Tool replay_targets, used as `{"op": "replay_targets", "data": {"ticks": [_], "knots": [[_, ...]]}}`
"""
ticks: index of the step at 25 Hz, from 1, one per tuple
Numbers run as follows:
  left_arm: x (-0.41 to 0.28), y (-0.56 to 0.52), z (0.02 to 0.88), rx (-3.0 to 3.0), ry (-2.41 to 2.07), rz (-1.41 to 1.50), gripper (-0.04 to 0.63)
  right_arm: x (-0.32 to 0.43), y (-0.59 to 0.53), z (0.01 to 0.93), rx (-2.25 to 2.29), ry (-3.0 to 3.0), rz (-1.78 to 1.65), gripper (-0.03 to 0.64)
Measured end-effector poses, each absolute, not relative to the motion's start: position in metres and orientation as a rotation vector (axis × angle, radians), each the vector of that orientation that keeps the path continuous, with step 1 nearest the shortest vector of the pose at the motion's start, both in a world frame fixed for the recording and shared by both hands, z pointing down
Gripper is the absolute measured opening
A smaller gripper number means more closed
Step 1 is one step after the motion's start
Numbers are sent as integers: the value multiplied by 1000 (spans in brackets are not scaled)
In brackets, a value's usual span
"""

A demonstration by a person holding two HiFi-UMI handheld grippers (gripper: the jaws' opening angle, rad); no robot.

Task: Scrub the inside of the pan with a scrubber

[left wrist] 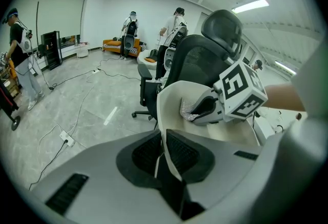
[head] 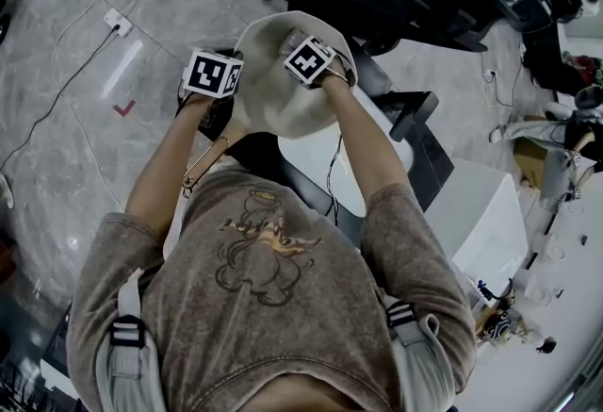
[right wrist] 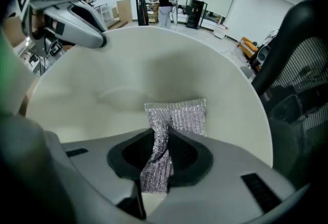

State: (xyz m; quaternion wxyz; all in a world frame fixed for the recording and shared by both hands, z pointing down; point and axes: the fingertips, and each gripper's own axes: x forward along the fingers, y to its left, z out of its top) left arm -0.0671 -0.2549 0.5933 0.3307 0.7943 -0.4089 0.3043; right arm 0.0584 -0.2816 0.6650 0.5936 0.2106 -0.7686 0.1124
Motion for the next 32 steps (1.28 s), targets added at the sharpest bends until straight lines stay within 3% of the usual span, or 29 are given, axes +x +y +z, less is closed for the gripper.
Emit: {"op": "replay_targets", "data": {"ticks": [7, 16, 32], "knots": [[-67, -255, 593, 2092, -1063, 801, 46, 115, -259, 661, 528, -1561, 322, 98], [-67, -255, 592, 2095, -1069, 821, 46, 112, -198, 665, 348, -1543, 494, 97], [-65, -255, 594, 2088, -1067, 831, 46, 33, -132, 660, 108, -1779, 702, 97]]}}
